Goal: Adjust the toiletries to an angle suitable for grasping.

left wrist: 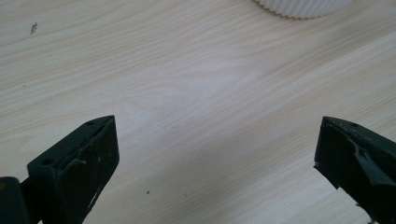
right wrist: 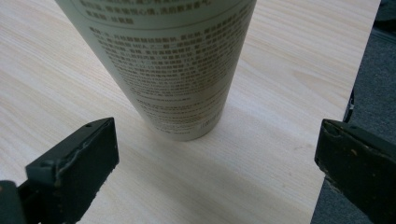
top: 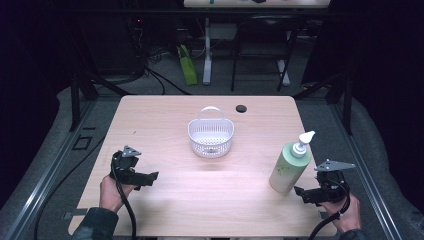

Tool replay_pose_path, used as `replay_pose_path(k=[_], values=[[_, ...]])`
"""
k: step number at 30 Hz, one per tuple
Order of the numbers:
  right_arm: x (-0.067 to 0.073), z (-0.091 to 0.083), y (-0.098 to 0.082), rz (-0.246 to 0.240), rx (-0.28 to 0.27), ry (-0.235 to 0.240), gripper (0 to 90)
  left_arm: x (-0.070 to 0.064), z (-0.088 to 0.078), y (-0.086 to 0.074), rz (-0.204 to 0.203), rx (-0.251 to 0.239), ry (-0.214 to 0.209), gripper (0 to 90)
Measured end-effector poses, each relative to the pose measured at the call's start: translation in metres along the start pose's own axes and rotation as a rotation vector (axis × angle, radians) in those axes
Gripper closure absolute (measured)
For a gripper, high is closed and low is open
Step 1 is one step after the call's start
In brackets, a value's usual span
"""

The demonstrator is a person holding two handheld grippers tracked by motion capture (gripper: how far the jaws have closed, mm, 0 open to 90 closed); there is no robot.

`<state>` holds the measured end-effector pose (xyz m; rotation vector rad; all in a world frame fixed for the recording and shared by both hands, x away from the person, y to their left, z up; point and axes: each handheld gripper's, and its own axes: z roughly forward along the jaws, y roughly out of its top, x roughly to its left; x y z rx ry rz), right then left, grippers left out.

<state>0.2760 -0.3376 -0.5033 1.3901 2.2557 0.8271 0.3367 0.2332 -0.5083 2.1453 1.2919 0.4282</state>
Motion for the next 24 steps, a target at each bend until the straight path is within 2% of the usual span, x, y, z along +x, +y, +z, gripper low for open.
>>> replay_pose_path(k=[5, 12, 18, 24], values=[[0.001, -0.002, 0.000, 0.000, -0.016, 0.012, 0.0, 0.007, 0.005, -0.002, -0.004, 0.021, -0.004, 0.0], [0.003, -0.004, 0.003, -0.010, -0.047, 0.029, 0.0, 0.007, 0.004, -0.002, 0.002, 0.015, -0.007, 0.0], [0.003, -0.009, 0.005, 0.001, -0.099, 0.057, 0.0, 0.004, 0.005, -0.001, 0.026, 0.018, -0.014, 0.0], [0.005, -0.014, 0.010, 0.008, -0.157, 0.081, 0.0, 0.005, 0.005, -0.001, 0.030, 0.014, -0.017, 0.0]])
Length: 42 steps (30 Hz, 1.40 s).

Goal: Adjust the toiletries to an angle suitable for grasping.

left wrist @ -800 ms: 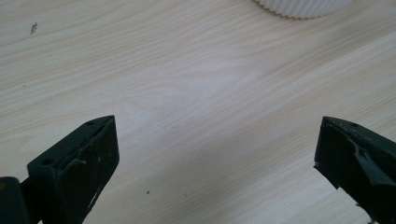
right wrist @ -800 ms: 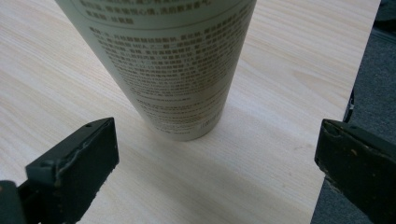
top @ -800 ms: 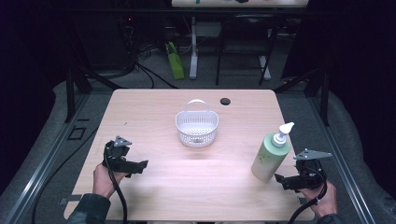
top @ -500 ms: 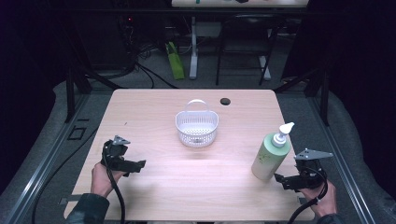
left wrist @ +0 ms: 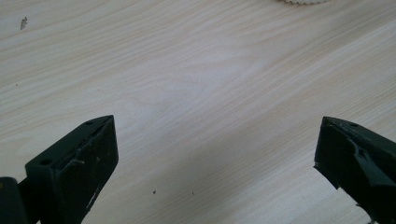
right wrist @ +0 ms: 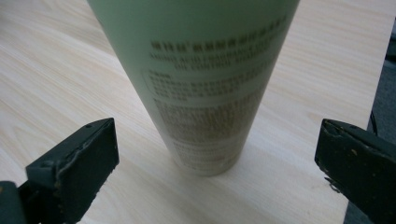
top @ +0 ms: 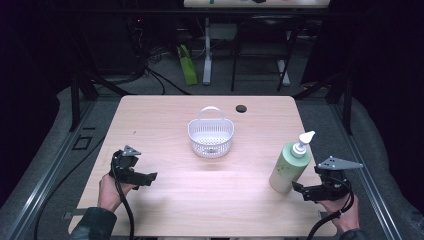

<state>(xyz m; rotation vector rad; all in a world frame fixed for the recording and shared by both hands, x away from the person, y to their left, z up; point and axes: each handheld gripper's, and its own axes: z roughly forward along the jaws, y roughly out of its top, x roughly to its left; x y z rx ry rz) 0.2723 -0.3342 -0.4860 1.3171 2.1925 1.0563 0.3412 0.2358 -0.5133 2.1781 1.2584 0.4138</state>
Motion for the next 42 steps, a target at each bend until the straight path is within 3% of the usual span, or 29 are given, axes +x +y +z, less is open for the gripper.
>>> replay_pose_path(k=[8, 12, 16, 27, 42], values=[[0.004, -0.007, 0.012, -0.012, -0.089, 0.017, 0.0, -0.002, 0.000, 0.001, 0.005, -0.007, -0.003, 0.0], [0.005, -0.008, 0.016, -0.021, -0.109, 0.023, 0.0, -0.001, 0.000, 0.002, -0.001, -0.008, -0.003, 0.0], [0.008, -0.012, 0.027, -0.027, -0.168, 0.032, 0.0, -0.001, -0.002, 0.002, -0.003, -0.012, -0.002, 0.0], [0.012, -0.012, 0.053, -0.040, -0.264, 0.019, 0.0, 0.001, -0.002, 0.002, -0.011, -0.012, -0.009, 0.0], [0.013, -0.020, 0.063, -0.028, -0.369, -0.016, 36.3, 0.001, 0.000, 0.002, -0.016, -0.003, -0.012, 0.0]])
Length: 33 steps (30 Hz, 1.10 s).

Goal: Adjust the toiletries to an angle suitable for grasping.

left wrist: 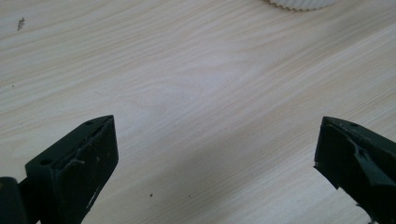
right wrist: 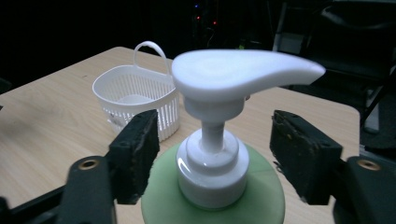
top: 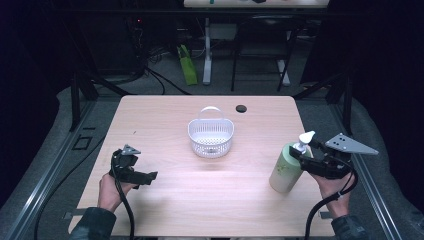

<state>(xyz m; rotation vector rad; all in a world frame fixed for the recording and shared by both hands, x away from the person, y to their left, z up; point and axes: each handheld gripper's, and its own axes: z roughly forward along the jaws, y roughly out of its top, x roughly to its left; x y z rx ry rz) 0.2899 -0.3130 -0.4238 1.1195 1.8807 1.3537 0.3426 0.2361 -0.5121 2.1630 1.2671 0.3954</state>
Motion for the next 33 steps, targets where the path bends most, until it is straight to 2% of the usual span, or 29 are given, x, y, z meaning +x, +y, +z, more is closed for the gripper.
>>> replay_pose_path(k=[5, 10, 18, 24, 33], values=[[-0.0002, -0.0007, 0.0028, 0.004, -0.025, -0.011, 47.6, 0.0006, 0.0001, 0.0000, -0.001, 0.002, 0.002, 0.0], [-0.0005, -0.0020, 0.0042, 0.013, -0.045, -0.015, 55.0, 0.0009, 0.0000, -0.0001, -0.003, 0.005, 0.004, 0.0], [0.0017, -0.0023, 0.0062, -0.007, -0.063, -0.016, 62.1, 0.0010, 0.0000, -0.0001, -0.007, 0.006, 0.005, 0.0], [0.0016, -0.0018, 0.0073, -0.005, -0.069, -0.012, 65.9, 0.0009, 0.0001, 0.0000, -0.009, 0.004, 0.007, 0.0], [0.0038, 0.0012, 0.0081, -0.004, -0.075, -0.010, 67.4, 0.0009, 0.0003, 0.0002, -0.008, 0.009, 0.007, 0.0]])
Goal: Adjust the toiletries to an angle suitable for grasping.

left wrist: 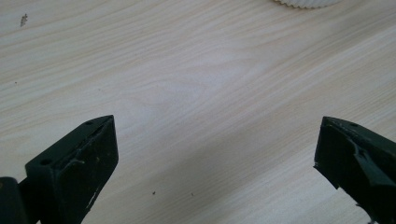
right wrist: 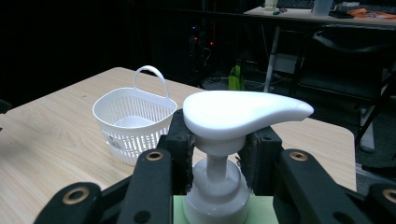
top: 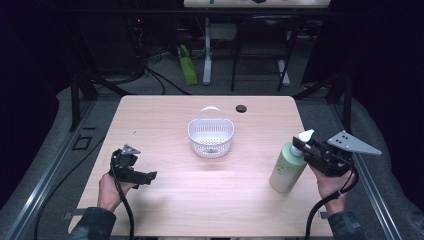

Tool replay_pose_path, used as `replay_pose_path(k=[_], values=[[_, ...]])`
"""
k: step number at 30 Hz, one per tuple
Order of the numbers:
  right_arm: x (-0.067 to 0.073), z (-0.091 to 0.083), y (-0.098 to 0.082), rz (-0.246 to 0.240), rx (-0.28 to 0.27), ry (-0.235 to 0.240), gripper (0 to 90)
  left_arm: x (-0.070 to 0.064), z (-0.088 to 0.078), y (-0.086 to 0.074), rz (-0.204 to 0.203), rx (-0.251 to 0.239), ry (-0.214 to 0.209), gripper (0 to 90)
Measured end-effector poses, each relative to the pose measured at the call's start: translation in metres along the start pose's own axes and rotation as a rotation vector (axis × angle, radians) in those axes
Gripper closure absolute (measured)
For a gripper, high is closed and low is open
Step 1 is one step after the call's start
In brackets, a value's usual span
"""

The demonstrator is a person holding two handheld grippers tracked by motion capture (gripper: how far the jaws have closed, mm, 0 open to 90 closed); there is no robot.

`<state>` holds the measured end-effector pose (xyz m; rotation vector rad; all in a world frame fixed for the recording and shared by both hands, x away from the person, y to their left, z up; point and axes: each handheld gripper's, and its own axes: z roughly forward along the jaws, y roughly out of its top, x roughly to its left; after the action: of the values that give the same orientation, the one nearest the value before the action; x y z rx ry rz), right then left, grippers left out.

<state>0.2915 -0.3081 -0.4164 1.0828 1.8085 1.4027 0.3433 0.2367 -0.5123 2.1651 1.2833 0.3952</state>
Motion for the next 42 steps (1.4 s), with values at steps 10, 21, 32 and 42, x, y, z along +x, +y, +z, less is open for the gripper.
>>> replay_pose_path(k=[10, 21, 32, 42], values=[[0.006, 0.010, 0.003, -0.006, -0.003, 0.010, 67.4, 0.001, -0.001, 0.000, -0.002, -0.004, 0.002, 0.0], [0.019, 0.025, 0.011, -0.029, -0.014, 0.041, 67.4, 0.002, -0.001, 0.000, -0.003, -0.001, 0.001, 0.0], [0.038, 0.050, 0.019, -0.046, -0.014, 0.090, 67.5, 0.003, -0.002, -0.001, -0.008, -0.005, 0.006, 0.0], [0.053, 0.071, 0.023, -0.064, -0.006, 0.111, 67.5, 0.004, -0.003, -0.001, -0.010, -0.010, 0.004, 0.0]])
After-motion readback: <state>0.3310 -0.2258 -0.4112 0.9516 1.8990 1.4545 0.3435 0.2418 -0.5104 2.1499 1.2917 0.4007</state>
